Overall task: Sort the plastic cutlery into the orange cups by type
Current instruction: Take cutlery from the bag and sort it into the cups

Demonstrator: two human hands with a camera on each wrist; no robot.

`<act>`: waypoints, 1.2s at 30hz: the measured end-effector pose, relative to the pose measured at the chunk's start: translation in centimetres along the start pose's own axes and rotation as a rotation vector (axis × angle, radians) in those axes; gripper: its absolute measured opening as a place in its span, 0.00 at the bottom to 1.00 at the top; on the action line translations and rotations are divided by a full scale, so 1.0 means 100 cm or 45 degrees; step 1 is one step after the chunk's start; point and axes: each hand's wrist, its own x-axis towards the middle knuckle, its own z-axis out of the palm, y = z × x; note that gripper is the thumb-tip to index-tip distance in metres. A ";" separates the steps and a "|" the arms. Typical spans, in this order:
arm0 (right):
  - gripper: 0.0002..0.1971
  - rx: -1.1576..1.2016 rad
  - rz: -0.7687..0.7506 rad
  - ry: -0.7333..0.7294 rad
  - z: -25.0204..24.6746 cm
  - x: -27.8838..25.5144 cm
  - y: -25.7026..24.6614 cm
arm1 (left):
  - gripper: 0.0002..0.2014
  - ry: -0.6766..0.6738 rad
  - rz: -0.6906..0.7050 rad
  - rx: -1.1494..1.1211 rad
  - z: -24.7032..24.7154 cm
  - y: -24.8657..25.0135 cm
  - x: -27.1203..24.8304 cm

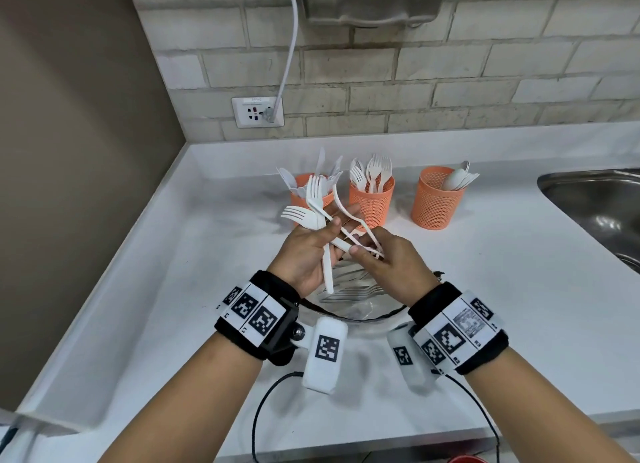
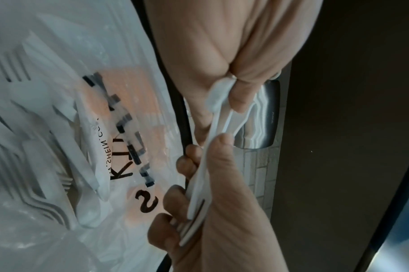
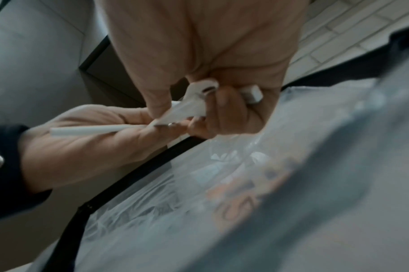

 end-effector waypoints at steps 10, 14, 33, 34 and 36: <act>0.15 -0.192 0.064 0.035 -0.006 0.010 0.007 | 0.17 0.048 -0.020 0.192 -0.006 0.013 0.004; 0.11 -0.241 0.128 0.193 -0.010 0.012 0.013 | 0.20 0.213 0.062 0.257 -0.008 0.022 0.004; 0.15 0.036 0.012 0.144 -0.010 0.008 -0.004 | 0.12 0.399 0.172 0.374 0.017 0.013 0.015; 0.13 0.033 0.016 0.129 -0.011 0.008 -0.004 | 0.13 0.366 0.135 0.384 0.018 0.012 0.013; 0.08 0.028 0.037 0.130 -0.014 0.008 -0.004 | 0.16 0.310 0.063 0.401 0.019 0.010 0.011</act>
